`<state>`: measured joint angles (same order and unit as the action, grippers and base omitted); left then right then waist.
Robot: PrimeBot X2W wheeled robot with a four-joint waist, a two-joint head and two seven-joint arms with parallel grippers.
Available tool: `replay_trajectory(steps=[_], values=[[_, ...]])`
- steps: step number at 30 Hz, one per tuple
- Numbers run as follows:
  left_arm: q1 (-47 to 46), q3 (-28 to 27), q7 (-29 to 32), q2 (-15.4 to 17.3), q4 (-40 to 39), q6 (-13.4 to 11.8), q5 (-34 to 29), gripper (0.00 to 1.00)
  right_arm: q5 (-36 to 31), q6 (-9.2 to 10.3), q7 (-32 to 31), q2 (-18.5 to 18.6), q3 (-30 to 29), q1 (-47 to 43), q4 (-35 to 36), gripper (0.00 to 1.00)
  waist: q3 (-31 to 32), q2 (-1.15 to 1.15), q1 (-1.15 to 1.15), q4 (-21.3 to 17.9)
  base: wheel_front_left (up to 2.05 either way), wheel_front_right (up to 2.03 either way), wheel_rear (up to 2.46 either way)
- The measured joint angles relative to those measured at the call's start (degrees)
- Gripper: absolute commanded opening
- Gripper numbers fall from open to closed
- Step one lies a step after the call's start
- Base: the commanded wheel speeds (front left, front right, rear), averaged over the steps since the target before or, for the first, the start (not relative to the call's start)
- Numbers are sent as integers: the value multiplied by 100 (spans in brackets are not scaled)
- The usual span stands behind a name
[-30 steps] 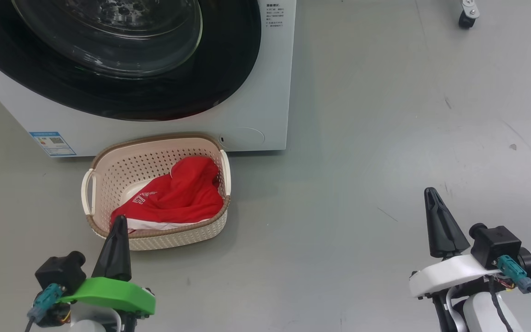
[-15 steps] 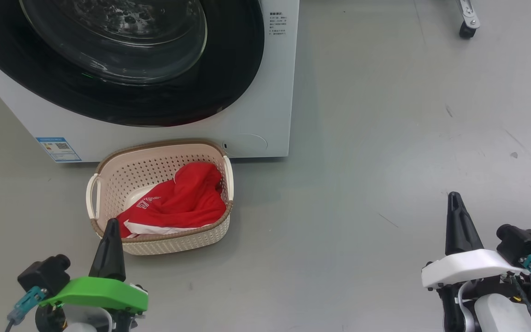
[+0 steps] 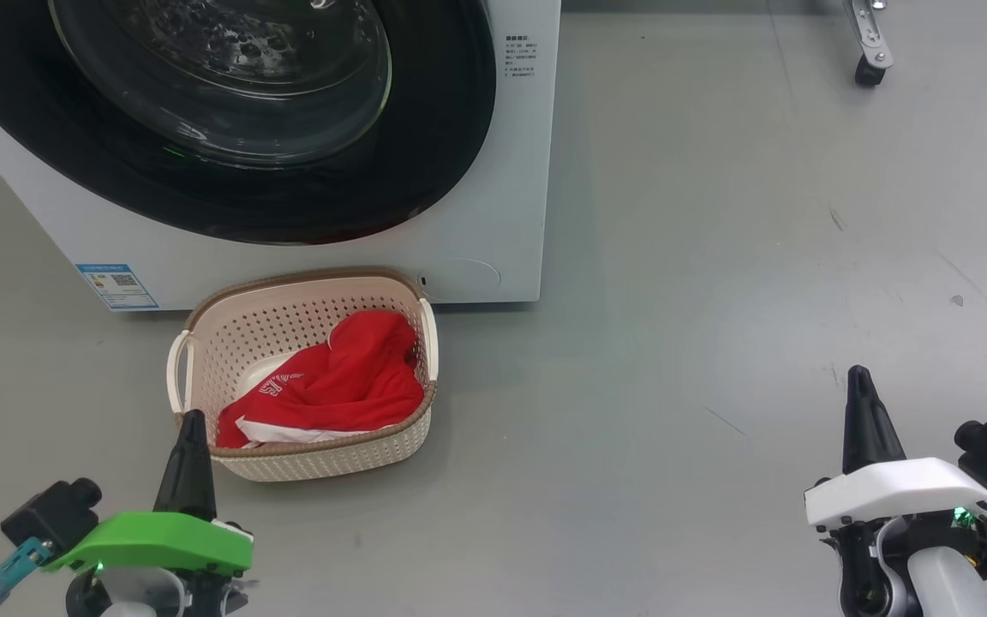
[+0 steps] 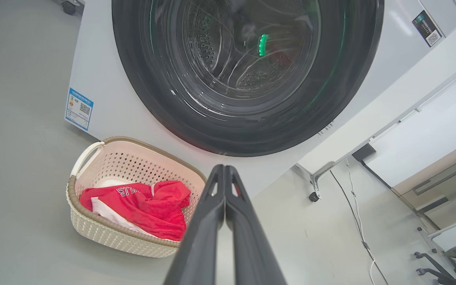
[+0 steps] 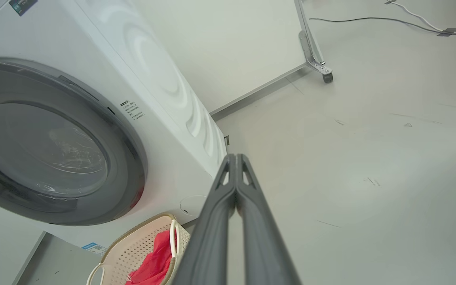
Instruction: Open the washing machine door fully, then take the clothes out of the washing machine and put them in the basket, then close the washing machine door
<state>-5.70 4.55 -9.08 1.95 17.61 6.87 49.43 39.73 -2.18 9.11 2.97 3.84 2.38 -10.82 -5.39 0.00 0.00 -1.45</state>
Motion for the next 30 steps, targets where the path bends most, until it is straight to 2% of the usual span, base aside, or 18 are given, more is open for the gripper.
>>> replay_trajectory(steps=[30], values=[[9,-199,509,105,-89,0,2007,0,2405,-181,-532,90,-313,8,-181,0,225,0,0,63,0,0,0]])
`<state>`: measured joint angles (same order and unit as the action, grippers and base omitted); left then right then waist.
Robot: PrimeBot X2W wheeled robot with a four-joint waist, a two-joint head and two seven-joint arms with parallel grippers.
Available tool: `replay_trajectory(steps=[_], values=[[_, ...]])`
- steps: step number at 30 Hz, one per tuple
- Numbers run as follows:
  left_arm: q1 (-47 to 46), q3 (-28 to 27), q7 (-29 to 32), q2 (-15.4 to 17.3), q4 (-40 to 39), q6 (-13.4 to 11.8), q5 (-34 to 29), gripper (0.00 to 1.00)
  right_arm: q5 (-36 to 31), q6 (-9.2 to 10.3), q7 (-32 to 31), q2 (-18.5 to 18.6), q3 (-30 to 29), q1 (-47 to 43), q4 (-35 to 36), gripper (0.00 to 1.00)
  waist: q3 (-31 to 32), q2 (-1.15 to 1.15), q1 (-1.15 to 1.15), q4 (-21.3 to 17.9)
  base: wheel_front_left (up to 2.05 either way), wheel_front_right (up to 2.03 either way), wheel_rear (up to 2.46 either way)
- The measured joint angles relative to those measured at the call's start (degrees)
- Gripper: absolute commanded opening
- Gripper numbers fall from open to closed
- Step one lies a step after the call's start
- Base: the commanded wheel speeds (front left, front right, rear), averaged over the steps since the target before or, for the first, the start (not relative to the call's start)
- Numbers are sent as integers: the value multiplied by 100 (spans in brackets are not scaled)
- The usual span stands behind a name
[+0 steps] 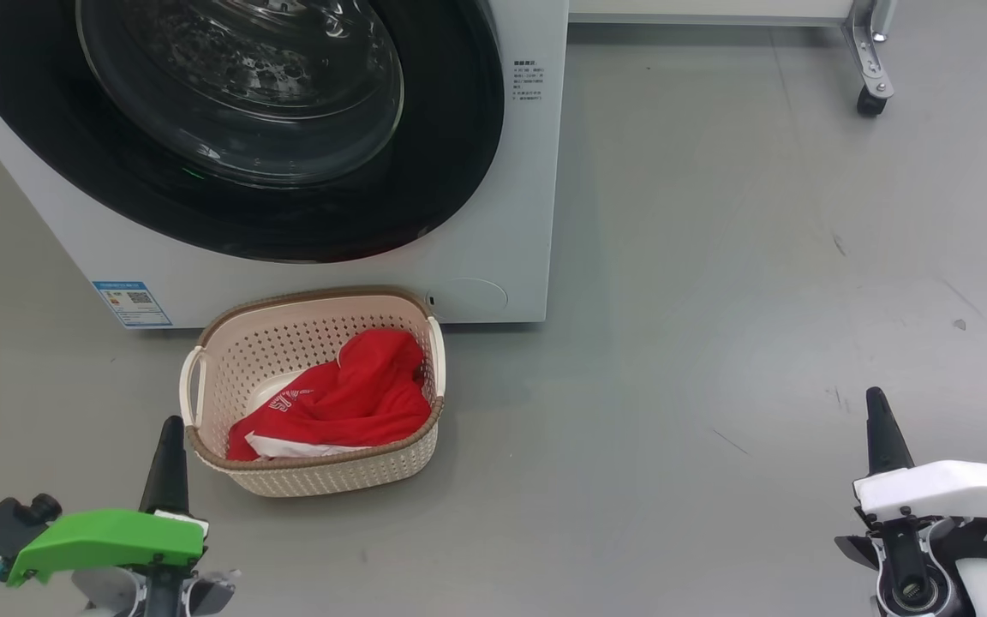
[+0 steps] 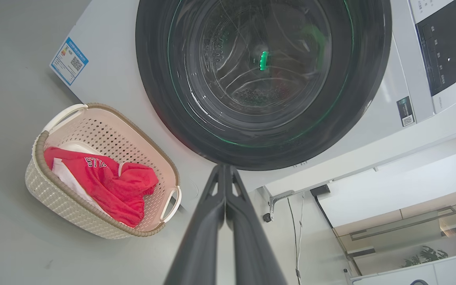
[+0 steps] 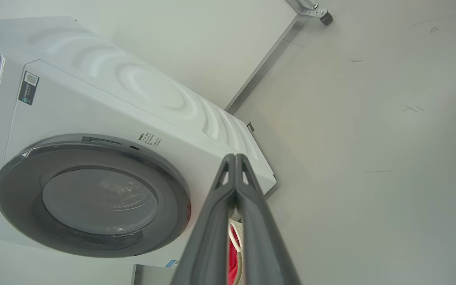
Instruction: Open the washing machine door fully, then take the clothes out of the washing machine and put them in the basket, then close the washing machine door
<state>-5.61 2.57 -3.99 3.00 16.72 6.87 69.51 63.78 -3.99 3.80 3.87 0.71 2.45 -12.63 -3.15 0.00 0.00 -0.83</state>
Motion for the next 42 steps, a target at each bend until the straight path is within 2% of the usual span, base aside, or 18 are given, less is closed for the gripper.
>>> replay_trajectory(steps=[38,42], values=[[7,-252,660,144,-82,1,2550,0,3099,-249,-638,78,-389,54,-259,0,296,0,0,82,0,0,0],[7,-256,679,147,-83,1,2580,0,3151,-250,-655,80,-398,56,-265,0,298,0,0,83,0,0,0]])
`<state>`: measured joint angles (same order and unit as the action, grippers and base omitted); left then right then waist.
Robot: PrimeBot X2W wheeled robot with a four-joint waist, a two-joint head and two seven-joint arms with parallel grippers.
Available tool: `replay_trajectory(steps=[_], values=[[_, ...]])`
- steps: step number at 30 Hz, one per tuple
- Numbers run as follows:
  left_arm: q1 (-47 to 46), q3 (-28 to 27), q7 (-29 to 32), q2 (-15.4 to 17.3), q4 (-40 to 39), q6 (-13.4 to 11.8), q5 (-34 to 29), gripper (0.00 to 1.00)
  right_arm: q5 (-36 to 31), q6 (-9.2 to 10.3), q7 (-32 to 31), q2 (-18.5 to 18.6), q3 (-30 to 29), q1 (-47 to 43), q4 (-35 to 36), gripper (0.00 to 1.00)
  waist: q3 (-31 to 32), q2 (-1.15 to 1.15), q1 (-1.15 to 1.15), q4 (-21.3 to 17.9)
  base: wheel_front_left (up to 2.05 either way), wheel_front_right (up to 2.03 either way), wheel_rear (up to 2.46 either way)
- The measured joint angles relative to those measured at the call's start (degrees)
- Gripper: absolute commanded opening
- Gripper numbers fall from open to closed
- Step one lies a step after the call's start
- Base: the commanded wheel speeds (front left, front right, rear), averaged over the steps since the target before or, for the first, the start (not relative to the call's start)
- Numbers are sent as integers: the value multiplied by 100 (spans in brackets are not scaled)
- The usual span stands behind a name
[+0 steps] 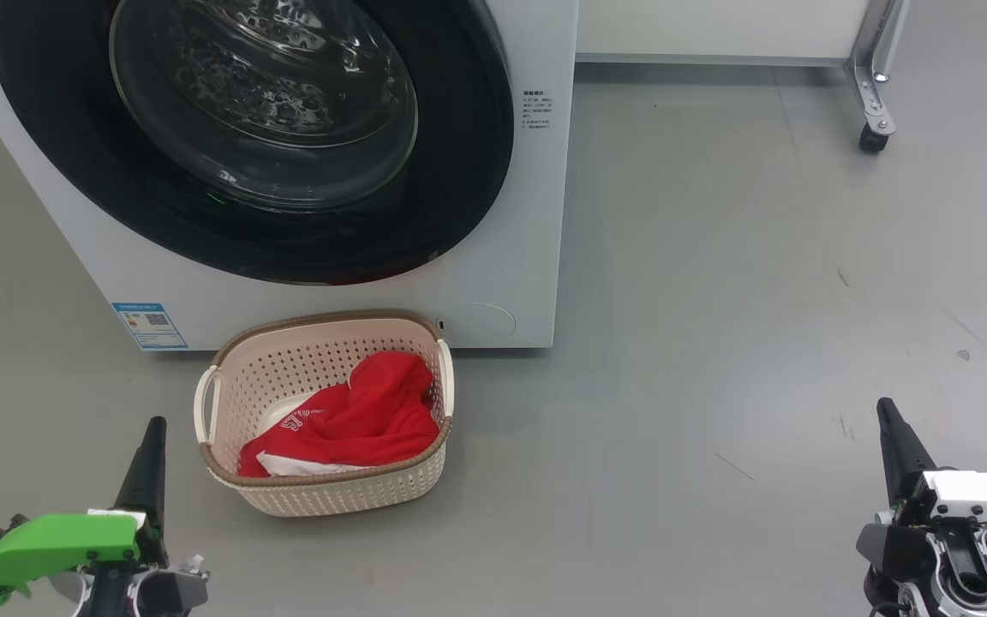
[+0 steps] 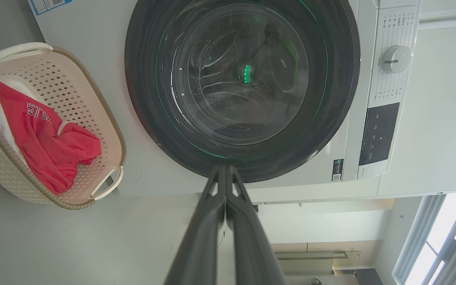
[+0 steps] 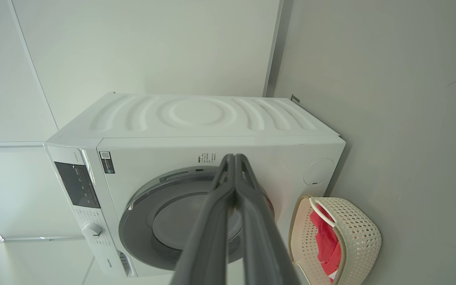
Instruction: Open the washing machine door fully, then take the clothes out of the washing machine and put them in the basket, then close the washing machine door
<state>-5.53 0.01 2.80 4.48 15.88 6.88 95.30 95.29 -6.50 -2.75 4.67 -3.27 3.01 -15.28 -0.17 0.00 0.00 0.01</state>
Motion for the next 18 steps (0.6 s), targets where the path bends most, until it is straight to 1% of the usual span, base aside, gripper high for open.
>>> replay_trajectory(steps=[18], values=[[1,-8,1,0,3,0,-1,0,0,-10,-5,1,-9,8,-31,0,1,0,0,0,0,0,0]])
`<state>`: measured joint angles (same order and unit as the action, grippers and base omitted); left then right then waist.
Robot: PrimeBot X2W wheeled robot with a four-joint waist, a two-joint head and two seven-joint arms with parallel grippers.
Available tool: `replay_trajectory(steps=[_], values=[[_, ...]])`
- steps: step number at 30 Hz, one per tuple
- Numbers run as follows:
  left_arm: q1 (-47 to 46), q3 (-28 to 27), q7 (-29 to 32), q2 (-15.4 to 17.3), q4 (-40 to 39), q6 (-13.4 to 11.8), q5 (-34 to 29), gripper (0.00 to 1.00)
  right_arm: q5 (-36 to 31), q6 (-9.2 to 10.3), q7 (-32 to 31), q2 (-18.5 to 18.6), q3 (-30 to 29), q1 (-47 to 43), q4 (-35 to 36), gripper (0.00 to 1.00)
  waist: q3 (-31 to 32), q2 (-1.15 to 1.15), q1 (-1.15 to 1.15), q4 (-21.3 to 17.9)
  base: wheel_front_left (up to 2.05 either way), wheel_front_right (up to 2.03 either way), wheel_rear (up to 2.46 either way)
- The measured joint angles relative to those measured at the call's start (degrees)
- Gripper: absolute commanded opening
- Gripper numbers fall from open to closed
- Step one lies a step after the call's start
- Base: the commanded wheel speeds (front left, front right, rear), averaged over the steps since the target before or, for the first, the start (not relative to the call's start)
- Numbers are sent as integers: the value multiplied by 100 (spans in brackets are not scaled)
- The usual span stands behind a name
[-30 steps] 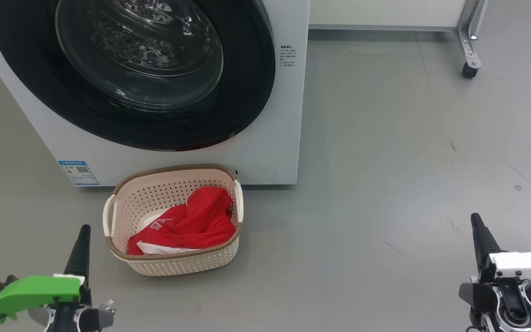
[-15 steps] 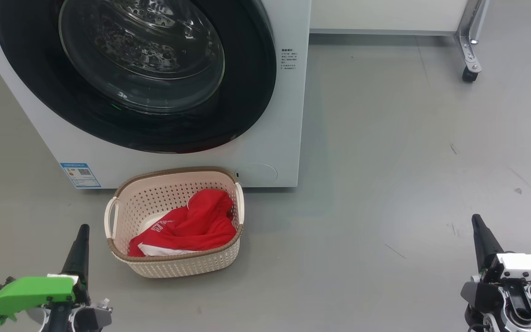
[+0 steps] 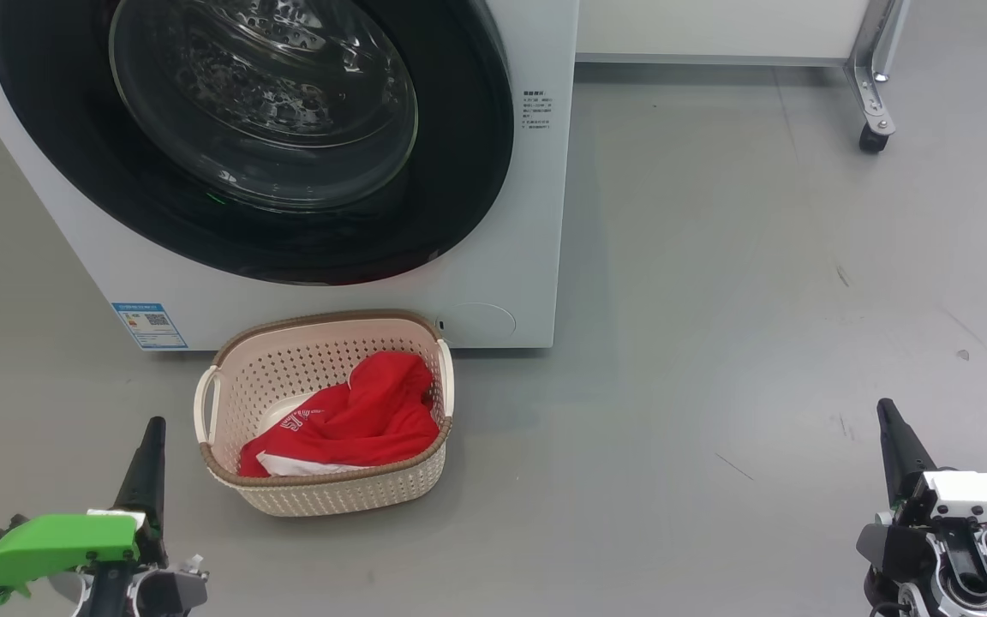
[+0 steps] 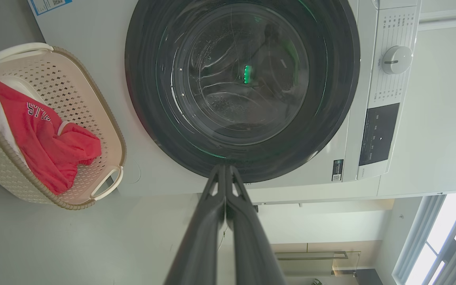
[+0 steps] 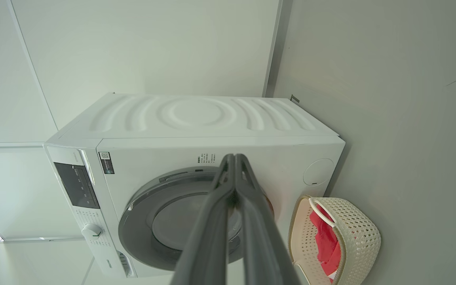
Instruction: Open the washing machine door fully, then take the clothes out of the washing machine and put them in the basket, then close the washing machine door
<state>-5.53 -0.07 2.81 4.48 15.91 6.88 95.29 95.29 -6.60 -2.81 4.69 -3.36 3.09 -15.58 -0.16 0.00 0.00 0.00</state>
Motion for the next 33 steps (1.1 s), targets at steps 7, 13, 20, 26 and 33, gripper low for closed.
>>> replay_trajectory(steps=[7,13,20,26,33], values=[[0,-3,0,0,1,0,1,0,0,-5,0,0,-3,1,-11,0,0,0,0,0,0,0,0],[0,-5,15,0,3,0,1,0,0,-5,-1,0,-5,2,-19,0,1,0,0,0,0,0,0],[0,-9,15,0,4,0,0,0,0,-7,-18,0,-11,3,-25,0,1,0,0,0,0,0,0],[0,-12,15,0,5,0,0,0,0,-7,-18,0,-13,4,-30,0,1,0,0,0,0,0,0],[0,-16,15,0,5,0,0,0,0,-7,-18,0,-16,5,-35,0,1,0,0,0,0,0,0]])
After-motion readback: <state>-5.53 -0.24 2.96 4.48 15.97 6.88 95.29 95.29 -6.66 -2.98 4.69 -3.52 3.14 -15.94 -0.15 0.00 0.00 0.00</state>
